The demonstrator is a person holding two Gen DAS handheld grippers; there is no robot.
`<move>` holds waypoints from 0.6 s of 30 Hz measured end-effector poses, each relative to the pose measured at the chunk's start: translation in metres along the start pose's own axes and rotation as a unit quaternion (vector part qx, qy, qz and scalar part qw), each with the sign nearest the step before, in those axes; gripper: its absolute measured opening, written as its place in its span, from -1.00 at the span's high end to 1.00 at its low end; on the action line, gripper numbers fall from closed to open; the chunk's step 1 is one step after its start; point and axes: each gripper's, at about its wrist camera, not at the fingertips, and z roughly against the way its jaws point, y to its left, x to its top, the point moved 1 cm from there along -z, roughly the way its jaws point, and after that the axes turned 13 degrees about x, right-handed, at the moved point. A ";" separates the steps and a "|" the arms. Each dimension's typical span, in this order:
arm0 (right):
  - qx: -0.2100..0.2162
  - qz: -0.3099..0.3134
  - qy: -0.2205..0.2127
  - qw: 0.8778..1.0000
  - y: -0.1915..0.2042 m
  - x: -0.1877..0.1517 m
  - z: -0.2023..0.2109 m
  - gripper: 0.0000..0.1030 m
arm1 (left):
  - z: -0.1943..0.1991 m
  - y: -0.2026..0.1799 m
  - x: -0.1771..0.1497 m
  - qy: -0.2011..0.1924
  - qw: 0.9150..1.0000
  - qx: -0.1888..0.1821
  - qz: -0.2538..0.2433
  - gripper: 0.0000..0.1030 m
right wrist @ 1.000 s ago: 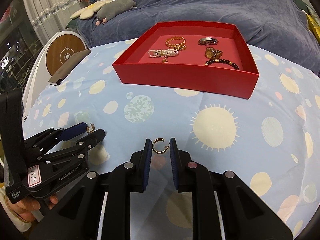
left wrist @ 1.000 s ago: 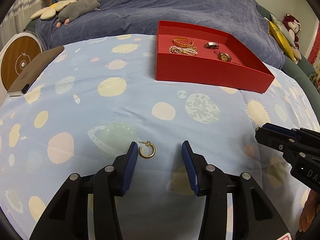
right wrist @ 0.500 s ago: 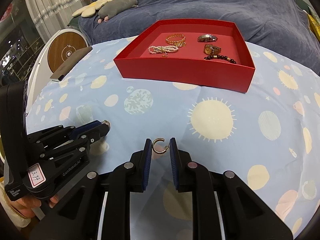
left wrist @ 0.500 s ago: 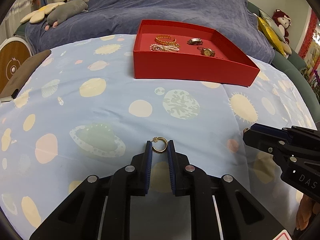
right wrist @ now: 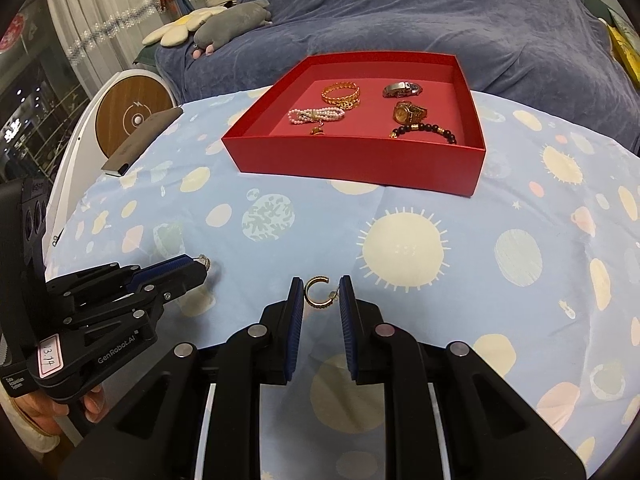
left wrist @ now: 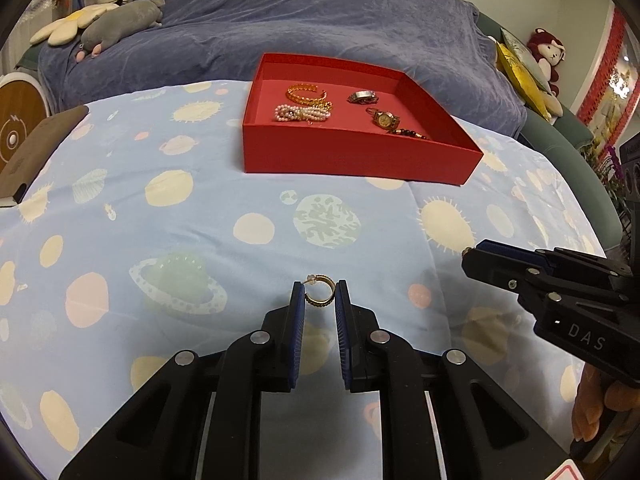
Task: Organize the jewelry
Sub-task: 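Carry both gold hoop earrings over the red box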
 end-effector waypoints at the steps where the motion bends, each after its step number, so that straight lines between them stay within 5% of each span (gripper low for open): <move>1: 0.000 0.000 -0.003 1.000 0.000 0.001 0.002 0.66 | 0.002 -0.003 0.003 -0.003 1.000 -0.003 0.000 0.75; 18: -0.007 -0.020 -0.058 0.998 -0.020 0.041 0.033 0.66 | 0.016 -0.040 0.076 -0.055 0.998 -0.013 0.010 0.75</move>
